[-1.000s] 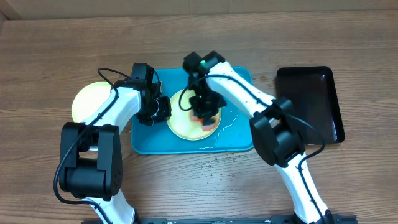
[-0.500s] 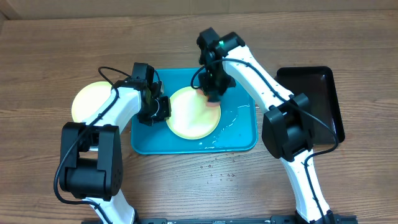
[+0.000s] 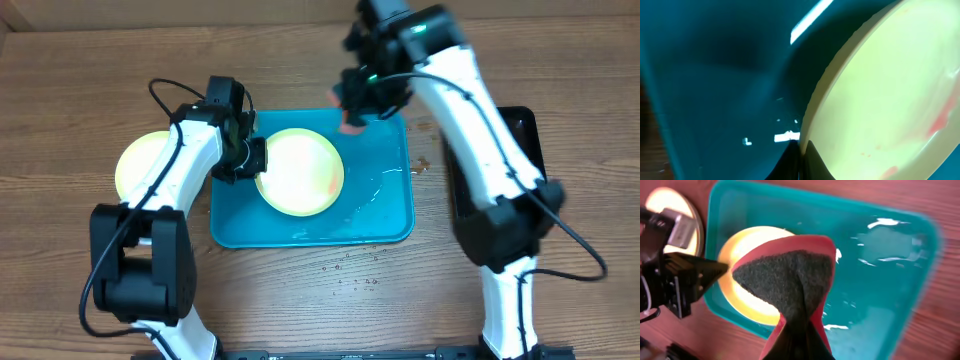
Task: Clean dirty plates on tray and stack at the side
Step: 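Lift the yellow plate with the left gripper and stack it on the left pile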
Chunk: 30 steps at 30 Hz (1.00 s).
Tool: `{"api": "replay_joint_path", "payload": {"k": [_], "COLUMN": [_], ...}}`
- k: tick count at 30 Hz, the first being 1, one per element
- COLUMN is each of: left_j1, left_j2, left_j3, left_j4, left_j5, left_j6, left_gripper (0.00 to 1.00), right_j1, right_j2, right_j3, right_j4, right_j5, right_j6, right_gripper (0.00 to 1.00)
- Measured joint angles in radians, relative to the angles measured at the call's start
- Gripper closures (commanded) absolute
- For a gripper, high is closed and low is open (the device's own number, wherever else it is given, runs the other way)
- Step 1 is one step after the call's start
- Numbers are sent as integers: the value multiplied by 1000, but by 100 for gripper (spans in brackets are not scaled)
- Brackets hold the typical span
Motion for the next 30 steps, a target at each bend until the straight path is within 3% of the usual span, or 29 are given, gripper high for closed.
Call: {"api": "replay_joint_path", "payload": {"k": [6,11,23,30], "left_j1": [-23,-117,-460,-573], "left_j2": [-126,-245,-295,-295], "left_j3": [5,8,12,13], "left_j4": [-6,-6,-13,-5], "left_j5": [-131,-314,-954,-1289], "left_j6": [3,4,-52,-118], "left_gripper": [96,96,96,96], "right_j1": [-110,-156,-153,-153], "right_j2": [-25,-25,-25,-25], "right_j3": [10,10,10,10], "right_j4": [-42,-42,-42,-42], "right_j5": [26,37,53,55], "right_j6": [4,4,4,4], "right_gripper": [96,96,96,96]}}
